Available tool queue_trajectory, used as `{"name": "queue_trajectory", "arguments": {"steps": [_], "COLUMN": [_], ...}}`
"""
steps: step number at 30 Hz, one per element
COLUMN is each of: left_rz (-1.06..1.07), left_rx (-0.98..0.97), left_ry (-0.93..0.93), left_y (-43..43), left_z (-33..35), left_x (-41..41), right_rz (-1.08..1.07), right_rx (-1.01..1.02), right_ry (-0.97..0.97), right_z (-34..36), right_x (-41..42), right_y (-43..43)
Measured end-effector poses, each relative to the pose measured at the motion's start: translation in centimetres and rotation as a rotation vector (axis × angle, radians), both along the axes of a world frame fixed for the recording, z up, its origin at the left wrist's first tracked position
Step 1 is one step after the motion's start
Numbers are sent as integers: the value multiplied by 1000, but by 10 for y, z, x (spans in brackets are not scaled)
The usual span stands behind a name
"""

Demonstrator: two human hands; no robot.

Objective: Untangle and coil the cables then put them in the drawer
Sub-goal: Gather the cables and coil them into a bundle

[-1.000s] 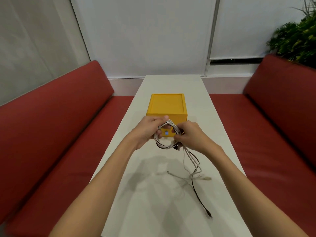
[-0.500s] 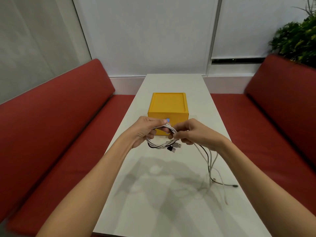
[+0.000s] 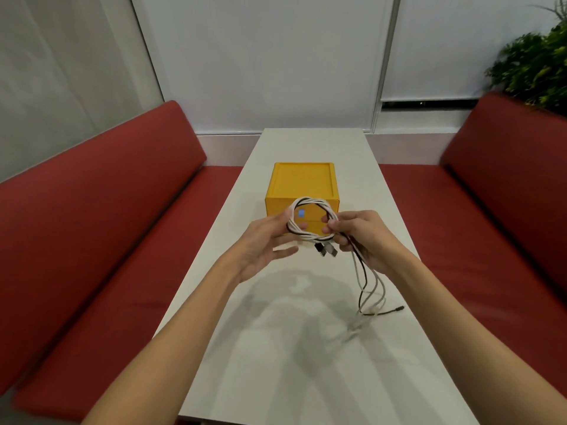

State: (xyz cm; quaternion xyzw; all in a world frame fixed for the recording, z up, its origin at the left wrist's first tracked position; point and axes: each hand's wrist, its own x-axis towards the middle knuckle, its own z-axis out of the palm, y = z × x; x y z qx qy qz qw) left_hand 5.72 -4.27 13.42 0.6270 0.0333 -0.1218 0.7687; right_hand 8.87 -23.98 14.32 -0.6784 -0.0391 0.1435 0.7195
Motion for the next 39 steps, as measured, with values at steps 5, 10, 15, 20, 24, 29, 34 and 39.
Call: {"name": "queue_trajectory", "arguments": {"steps": [5,10,15,20,24,29,34,39], "left_rz": [-31,79,108,196,191,136,58,-58], "left_rx": [-31,40,23,133,134,163,865,955], "left_ry": [-143,-228,-72,-90,-140,-127,-268,-467], "left_y": [-15,-29,-35,-21,-11,-11,-9,-24], "left_z": [-18,-26,-33,-16,-3,1,6,16], "left_x": [-5,-6,-7,8,14,10,14,12], "right_rz": [-100,-90,-40,-55,-32,34,47,131], "right_rx": [122,126,95,77,81,-21,-204,-297], "right_ry": [129,113,33,27,7,-74,-137,-153], "right_z": [-2,-3,-7,-11,-13,-15,-18,-14], "right_x": [1,1,-2,-3,-5,-9,-8,-9], "right_y": [10,9,8,6,10,9,6,8]}}
